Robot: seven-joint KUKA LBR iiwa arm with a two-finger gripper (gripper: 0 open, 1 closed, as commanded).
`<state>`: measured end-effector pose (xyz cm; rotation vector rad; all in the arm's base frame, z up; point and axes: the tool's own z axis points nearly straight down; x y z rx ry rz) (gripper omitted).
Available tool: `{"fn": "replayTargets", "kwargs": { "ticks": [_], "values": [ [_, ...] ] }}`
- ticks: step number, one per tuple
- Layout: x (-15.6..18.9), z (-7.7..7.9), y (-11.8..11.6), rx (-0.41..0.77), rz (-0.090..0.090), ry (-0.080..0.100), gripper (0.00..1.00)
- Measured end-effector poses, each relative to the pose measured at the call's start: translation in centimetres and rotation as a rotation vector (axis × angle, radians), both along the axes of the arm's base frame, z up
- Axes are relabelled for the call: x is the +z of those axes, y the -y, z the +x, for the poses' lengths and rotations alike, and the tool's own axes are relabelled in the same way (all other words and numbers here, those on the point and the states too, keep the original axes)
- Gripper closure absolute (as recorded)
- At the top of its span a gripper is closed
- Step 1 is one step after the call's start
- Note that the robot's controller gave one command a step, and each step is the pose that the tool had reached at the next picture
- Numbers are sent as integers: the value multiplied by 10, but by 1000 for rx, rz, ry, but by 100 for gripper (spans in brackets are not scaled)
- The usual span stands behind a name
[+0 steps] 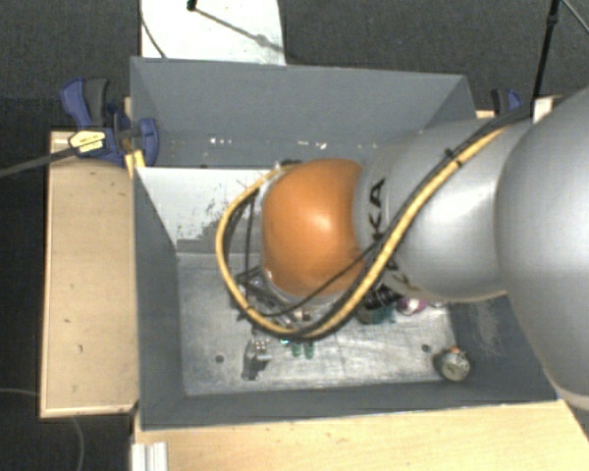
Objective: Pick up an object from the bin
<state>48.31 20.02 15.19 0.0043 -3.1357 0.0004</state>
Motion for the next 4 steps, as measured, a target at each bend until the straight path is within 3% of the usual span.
{"fn": "replayTargets", "kwargs": {
  "ticks": [1, 2, 3, 4],
  "values": [
    [-79, 56, 62, 269, 1, 7, 0],
    [-46, 68, 122, 470, 0, 12, 0],
    [-59, 59, 208, 490, 1, 2, 0],
    [-81, 92, 258, 715, 11, 4, 0]
  ]
}}
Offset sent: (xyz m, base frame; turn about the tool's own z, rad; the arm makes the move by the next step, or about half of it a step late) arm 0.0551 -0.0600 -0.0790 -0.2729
